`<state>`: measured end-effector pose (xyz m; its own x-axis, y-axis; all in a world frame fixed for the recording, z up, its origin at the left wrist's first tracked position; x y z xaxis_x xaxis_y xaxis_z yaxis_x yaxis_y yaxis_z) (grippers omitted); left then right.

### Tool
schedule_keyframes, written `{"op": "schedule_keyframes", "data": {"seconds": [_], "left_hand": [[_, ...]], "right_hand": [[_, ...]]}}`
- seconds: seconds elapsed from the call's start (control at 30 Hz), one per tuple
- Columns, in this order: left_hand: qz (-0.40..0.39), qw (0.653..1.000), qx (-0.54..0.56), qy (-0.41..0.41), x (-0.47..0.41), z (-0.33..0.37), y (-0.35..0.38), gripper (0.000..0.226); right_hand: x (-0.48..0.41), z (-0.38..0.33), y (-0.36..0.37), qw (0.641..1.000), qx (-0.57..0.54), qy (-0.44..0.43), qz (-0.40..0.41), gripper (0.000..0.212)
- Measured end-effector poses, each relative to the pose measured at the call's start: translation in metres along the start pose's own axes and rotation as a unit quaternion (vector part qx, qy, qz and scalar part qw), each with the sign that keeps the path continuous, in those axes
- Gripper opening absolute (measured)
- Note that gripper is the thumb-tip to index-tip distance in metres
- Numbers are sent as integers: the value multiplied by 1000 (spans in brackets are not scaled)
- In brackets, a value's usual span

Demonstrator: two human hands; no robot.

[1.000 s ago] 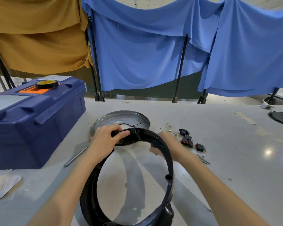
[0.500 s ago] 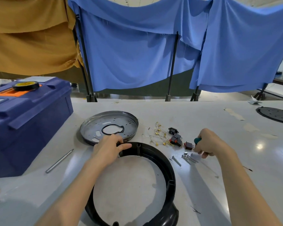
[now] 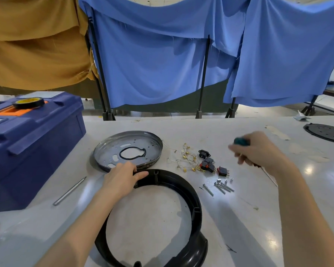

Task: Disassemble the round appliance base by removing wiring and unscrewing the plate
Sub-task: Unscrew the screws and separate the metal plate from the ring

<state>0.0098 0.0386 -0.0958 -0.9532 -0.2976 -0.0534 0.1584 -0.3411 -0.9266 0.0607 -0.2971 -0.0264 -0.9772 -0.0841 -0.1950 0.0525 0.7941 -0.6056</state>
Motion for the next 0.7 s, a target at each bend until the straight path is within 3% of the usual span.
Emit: {"op": "schedule_keyframes", "data": {"seconds": [0.13,0.23,0.37,0.5,0.7], "left_hand": [[5,999,-26,-18,6,-7,-5,50],[14,999,-26,-23,10,-15,-8,49],[26,998,-20,-45,16,-20,-9,47],[21,998,-26,-55,18,-24,-11,41],[20,997,22,-77,21,-29,-13,37]], "right_hand": [[13,-41,-5,966,-154,-134,158,25],[22,-52,5,952,-177,-169,185,25],[37,-46,34,956,-190,-174,139,7],[63,-30,74,966,-109,-214,98,28],[91,4,115,955,106,-276,-11,33]]}}
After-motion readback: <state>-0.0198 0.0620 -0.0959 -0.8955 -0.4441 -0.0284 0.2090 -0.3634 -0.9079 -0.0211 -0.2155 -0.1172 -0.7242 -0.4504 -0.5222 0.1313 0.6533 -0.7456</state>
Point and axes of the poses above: each hand's wrist, its own x-axis away from the middle knuckle, its own y-axis out of the palm, z = x × y, the point moved 1 cm from there along -x, towards the middle knuckle, and after that the axes turned 8 degrees about -y, right-handed, at the moved point
